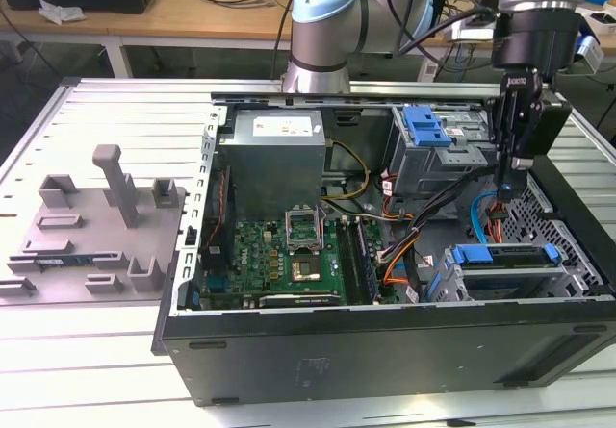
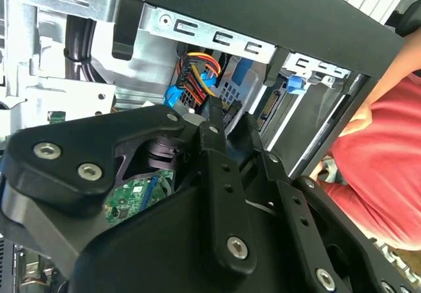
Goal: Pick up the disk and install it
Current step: 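Insert the first disk wire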
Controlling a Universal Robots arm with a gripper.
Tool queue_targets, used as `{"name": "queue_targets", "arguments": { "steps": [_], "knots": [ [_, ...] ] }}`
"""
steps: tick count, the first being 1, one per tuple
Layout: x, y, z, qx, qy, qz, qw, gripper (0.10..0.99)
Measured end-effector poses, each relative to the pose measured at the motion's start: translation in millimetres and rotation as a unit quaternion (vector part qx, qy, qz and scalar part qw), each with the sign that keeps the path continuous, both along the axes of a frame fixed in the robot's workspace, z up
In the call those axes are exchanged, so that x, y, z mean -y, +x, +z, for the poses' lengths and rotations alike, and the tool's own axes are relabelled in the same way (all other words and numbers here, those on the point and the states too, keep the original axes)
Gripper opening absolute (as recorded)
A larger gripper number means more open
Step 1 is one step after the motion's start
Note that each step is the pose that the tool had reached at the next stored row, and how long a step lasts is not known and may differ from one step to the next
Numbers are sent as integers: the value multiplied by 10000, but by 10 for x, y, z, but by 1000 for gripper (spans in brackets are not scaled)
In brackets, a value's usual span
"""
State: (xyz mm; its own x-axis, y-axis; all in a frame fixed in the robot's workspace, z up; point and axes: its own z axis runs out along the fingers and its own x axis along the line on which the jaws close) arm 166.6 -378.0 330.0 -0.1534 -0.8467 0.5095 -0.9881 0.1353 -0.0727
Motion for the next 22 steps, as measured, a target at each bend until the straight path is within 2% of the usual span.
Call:
{"name": "queue_targets", "arguments": {
  "steps": [3, 5, 11, 14, 20, 21, 22],
  "knots": [
    [0, 5, -5, 0, -3, -5, 10000, 278],
    [0, 6, -8, 0, -5, -7, 10000, 165],
    [6, 8, -13, 0, -10, -12, 10000, 165],
    [62, 8, 15, 0, 32, -12, 10000, 165],
    [196, 6, 179, 0, 115, -12, 9999, 165],
    [252, 6, 217, 1, 150, -12, 9999, 165],
    [283, 5, 233, 1, 178, -12, 9998, 165]
  ]
}}
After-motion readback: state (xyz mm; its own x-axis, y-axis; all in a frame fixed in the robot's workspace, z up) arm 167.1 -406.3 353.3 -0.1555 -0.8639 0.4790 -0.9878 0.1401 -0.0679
